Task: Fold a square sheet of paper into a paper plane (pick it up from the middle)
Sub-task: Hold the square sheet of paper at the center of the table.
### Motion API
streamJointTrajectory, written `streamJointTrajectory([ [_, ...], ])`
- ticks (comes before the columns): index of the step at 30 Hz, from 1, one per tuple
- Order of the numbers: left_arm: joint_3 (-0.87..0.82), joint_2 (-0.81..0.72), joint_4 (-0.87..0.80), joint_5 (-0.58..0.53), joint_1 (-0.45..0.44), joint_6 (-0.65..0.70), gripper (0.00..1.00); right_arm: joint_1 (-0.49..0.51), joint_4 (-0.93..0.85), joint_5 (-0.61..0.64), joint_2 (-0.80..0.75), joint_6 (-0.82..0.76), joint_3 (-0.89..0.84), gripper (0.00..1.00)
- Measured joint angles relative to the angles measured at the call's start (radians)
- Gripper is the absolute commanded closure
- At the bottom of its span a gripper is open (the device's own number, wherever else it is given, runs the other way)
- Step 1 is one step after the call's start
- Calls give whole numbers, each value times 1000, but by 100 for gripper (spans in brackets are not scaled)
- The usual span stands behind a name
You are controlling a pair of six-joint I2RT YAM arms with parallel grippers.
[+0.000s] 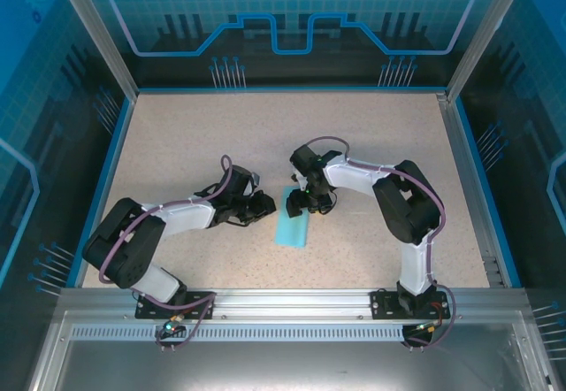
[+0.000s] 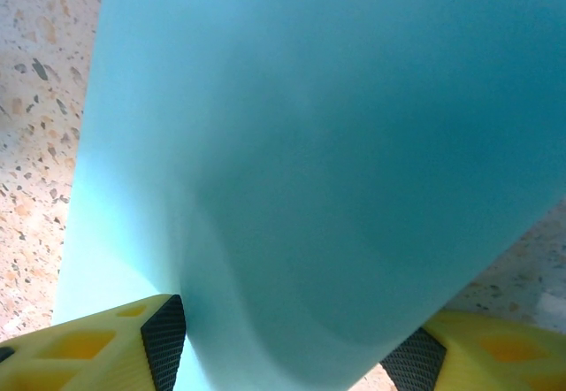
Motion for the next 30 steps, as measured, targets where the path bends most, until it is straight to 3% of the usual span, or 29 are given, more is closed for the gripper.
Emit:
streamJointTrajectory([
  [13, 42, 102, 8, 148, 0, 45, 90, 1, 0, 1, 2, 1, 0, 33],
  [30, 70, 172, 12, 181, -23, 46, 91, 2, -17, 0, 14, 9, 17, 32],
])
